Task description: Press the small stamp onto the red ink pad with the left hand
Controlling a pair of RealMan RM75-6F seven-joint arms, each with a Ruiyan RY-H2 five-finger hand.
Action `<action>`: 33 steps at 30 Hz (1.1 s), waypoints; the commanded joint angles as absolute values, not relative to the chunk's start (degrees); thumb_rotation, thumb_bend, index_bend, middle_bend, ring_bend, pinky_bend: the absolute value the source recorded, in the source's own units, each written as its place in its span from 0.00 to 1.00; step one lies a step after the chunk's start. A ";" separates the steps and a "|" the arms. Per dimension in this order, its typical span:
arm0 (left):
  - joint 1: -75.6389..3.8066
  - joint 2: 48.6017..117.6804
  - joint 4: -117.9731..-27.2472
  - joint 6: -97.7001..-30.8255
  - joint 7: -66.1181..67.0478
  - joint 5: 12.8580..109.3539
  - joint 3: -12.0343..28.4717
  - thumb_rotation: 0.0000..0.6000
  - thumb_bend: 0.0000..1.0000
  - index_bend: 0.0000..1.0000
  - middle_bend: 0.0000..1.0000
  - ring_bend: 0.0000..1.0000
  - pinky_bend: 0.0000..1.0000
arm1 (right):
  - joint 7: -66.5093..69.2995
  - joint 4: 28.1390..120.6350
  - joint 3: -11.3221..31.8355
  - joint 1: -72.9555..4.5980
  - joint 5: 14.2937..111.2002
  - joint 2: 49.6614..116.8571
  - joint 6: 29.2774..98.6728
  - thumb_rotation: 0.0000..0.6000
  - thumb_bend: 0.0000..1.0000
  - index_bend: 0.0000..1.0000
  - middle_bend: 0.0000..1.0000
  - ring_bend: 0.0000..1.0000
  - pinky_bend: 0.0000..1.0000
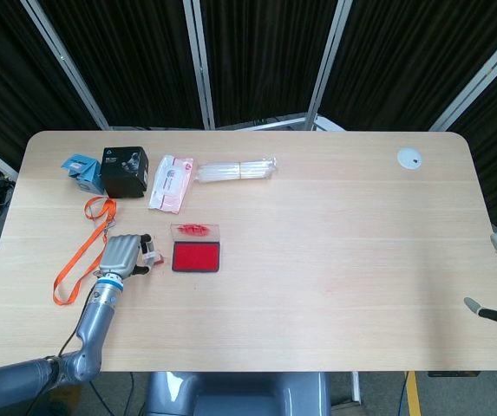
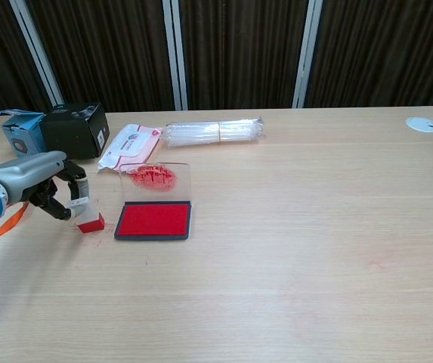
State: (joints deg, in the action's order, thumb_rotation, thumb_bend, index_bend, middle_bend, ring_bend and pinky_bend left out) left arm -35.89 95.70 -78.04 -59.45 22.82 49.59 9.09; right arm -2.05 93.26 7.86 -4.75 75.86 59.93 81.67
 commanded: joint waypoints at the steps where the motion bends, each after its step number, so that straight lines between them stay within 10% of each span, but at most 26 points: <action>1: -35.79 95.58 -78.21 -59.27 22.93 49.41 9.17 1.00 0.16 0.46 0.44 0.85 0.93 | -2.03 93.27 7.85 -4.74 75.89 59.89 81.68 1.00 0.00 0.00 0.00 0.00 0.00; 27: -28.71 81.13 -93.96 -69.73 18.32 60.58 8.07 1.00 0.03 0.25 0.18 0.82 0.91 | -1.46 94.68 7.32 -4.29 77.76 59.29 82.85 1.00 0.00 0.00 0.00 0.00 0.00; 33: -22.80 75.12 -96.93 -79.79 14.36 70.55 5.34 1.00 0.00 0.15 0.02 0.58 0.67 | -0.50 95.55 6.94 -3.92 79.12 58.73 83.62 1.00 0.00 0.00 0.00 0.00 0.00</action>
